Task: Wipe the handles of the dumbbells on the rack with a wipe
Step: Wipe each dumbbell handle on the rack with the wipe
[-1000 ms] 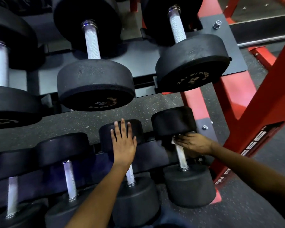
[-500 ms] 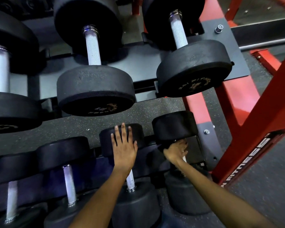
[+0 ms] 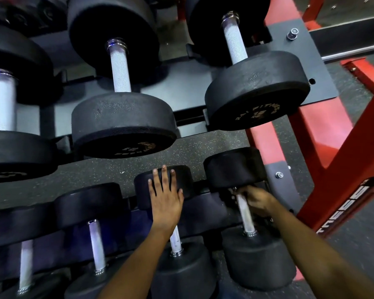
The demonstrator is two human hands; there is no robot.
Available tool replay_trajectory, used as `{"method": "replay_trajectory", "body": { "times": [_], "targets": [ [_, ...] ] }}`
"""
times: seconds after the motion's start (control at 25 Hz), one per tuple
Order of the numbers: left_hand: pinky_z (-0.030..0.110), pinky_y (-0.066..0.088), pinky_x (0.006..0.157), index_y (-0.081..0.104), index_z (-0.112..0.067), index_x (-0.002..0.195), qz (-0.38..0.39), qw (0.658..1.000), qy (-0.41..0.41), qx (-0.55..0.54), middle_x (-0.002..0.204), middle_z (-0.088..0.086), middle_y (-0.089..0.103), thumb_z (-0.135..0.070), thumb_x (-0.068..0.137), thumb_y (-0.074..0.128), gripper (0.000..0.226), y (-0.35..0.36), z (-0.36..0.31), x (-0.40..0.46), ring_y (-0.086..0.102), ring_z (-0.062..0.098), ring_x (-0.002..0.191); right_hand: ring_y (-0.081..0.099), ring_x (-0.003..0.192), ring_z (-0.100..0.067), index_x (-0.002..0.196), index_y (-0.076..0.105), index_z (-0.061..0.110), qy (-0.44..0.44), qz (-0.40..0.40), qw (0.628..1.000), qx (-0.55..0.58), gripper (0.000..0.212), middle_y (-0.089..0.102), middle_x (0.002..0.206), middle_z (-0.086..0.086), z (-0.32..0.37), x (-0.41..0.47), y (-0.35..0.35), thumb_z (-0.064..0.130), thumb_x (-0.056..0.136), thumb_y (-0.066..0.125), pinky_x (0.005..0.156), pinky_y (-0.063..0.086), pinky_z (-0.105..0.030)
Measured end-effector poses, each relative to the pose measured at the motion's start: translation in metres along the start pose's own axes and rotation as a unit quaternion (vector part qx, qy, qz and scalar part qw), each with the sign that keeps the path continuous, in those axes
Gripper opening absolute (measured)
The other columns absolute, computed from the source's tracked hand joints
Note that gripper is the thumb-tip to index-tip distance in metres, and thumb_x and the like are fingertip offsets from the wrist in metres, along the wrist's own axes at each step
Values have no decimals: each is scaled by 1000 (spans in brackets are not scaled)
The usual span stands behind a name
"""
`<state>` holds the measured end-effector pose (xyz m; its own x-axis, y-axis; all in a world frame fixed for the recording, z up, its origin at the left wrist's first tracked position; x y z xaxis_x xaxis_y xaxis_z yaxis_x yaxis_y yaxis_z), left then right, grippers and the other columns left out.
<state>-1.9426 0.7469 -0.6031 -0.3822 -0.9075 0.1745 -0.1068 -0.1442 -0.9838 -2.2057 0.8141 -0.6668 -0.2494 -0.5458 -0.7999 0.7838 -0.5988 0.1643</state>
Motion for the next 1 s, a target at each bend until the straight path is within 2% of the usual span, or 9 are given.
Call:
{"method": "replay_trajectory", "body": {
  "times": [0.08,0.16,0.24,0.32,0.48,0.64,0.76,0.88,1.0],
  "targets": [
    [56,16,112,42,-3,142,10,1000,0,2,154,22,27,-32,91,32,59,-2,0,0,19,44,142,60,57,-18,80,58,0,-12,-14,1000,-2,20,66,60,-8,-6,0,4,-14,82,45,52,52,-24],
    [56,16,111,44,-2,141,17,1000,2,3,153,23,29,-32,91,32,60,-3,0,1,19,44,141,60,77,-20,86,66,-1,-103,-144,978,-112,11,69,76,-14,-16,-11,20,-8,79,61,57,48,-30],
    [56,16,112,43,-3,141,19,1000,0,2,153,23,29,-32,91,31,60,-3,-1,3,19,44,141,63,92,-27,97,69,-6,-157,-319,921,-158,21,69,95,-24,-19,-30,19,3,79,68,70,47,-38],
    [56,16,112,43,-3,142,25,1000,-2,3,154,22,28,-32,90,31,60,-4,-2,3,18,44,142,65,92,-34,99,69,-6,-204,-380,890,-151,21,67,98,-29,-14,-43,8,2,81,64,75,46,-37],
    [56,16,112,43,-3,142,26,1000,-3,8,154,22,26,-33,91,31,61,-4,0,2,19,44,142,63,91,-31,98,68,-9,-242,-398,880,-88,21,65,98,-31,-12,-50,14,-8,79,59,76,43,-33],
    [55,15,112,43,-2,142,27,1000,-2,7,154,23,29,-32,91,30,61,-5,-2,2,19,44,142,63,90,-38,93,66,-12,-295,-357,865,-194,17,64,95,-32,-18,-47,31,-7,78,63,79,45,-39],
    [55,14,112,43,-2,142,17,1000,-1,14,154,23,29,-33,91,30,61,-7,-2,3,18,44,141,60,84,-27,88,68,-13,-347,-291,859,-237,13,64,94,-28,-20,-52,36,-12,76,63,71,36,-19],
    [55,14,113,42,-2,142,24,1000,1,12,154,22,27,-33,91,30,61,-6,-2,2,16,44,142,60,85,-33,87,66,-15,-339,-317,871,-160,12,63,91,-29,-22,-56,49,-16,75,63,72,31,-13],
    [55,14,113,40,-3,143,19,1000,-1,8,155,22,26,-33,91,29,61,-8,-2,3,16,44,142,59,86,-34,91,63,-17,-294,-362,881,-78,13,62,95,-33,-17,-54,39,-11,80,61,76,36,-24]
  ]
}}
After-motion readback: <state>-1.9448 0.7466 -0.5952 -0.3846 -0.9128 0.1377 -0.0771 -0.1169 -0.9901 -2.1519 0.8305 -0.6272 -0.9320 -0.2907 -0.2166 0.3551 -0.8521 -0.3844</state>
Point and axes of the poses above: each hand's wrist, its own x-axis towards the middle knuckle, its own y-axis out of the palm, z = x × y, the point moved 2 cm from there along x, towards the middle knuckle
